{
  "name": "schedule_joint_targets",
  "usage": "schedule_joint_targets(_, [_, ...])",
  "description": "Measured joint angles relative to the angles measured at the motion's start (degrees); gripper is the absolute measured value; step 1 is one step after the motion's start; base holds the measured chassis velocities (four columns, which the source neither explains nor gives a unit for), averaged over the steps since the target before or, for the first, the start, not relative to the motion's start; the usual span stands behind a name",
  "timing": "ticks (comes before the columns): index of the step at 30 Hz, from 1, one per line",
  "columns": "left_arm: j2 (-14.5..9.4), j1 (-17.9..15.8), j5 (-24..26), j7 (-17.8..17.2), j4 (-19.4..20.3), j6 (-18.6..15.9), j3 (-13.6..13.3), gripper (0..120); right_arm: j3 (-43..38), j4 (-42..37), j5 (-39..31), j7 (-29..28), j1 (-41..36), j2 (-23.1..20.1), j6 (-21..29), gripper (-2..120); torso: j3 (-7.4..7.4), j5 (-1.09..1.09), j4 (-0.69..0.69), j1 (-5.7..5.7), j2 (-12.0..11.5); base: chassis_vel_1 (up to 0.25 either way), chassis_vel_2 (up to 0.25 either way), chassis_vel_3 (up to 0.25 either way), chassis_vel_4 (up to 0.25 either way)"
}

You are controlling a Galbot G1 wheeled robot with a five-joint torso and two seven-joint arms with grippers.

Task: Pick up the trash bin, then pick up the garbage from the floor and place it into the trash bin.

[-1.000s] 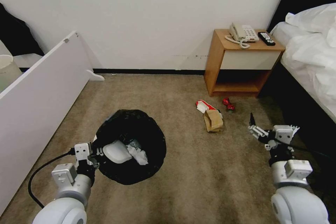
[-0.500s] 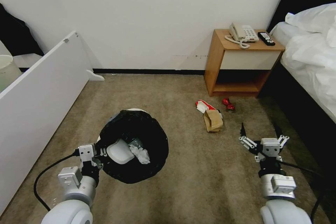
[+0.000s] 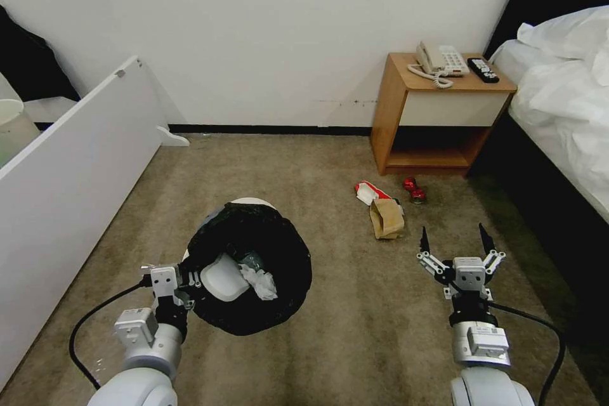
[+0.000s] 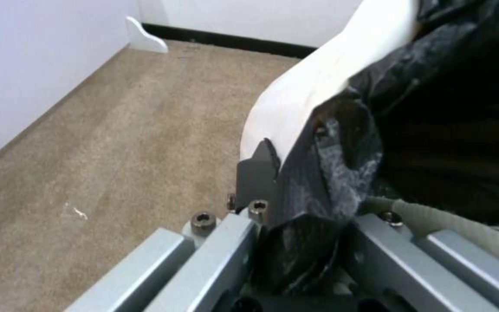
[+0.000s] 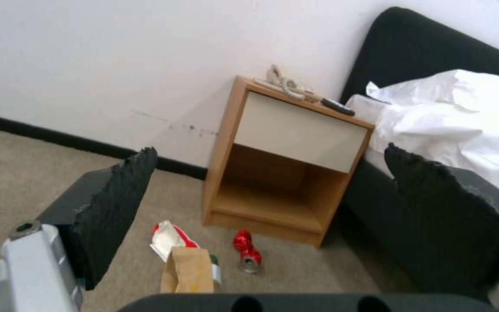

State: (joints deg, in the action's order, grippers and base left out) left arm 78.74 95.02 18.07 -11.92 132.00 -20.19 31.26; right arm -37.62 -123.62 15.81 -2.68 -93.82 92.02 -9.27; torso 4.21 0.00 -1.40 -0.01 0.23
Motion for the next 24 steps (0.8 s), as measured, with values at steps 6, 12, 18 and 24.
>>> schedule_joint_targets(6, [0.6, 0.0, -0.3, 0.0, 0.0, 0.2, 0.3, 0, 0.2, 0.2, 1.4, 0.3, 0.0, 0.1, -0.4, 100, 0.00, 0.00, 0.00, 0.00, 0.0, 0.000, 0.000, 0.000, 0.000])
schedule_joint_targets(12, [1.8, -0.2, -0.5, 0.0, -0.2, 0.4, 0.7, 0, 0.1, 0.4, 1.6, 0.7, 0.4, 0.3, -0.4, 100, 0.00, 0.00, 0.00, 0.00, 0.0, 0.000, 0.000, 0.000, 0.000])
schedule_joint_targets(18, [2.3, -0.8, -0.5, -0.3, -0.9, 0.6, 1.8, 0, 0.2, 0.6, 1.3, 0.7, 1.0, 0.3, -0.5, 100, 0.00, 0.00, 0.00, 0.00, 0.0, 0.000, 0.000, 0.000, 0.000])
schedule_joint_targets(24, [1.0, -2.7, 1.5, -1.5, -3.2, 0.7, 5.9, 0, 1.3, 2.0, 1.3, 0.7, 2.3, 0.2, -0.7, 100, 0.00, -0.01, 0.00, 0.00, 0.0, 0.000, 0.000, 0.000, 0.000])
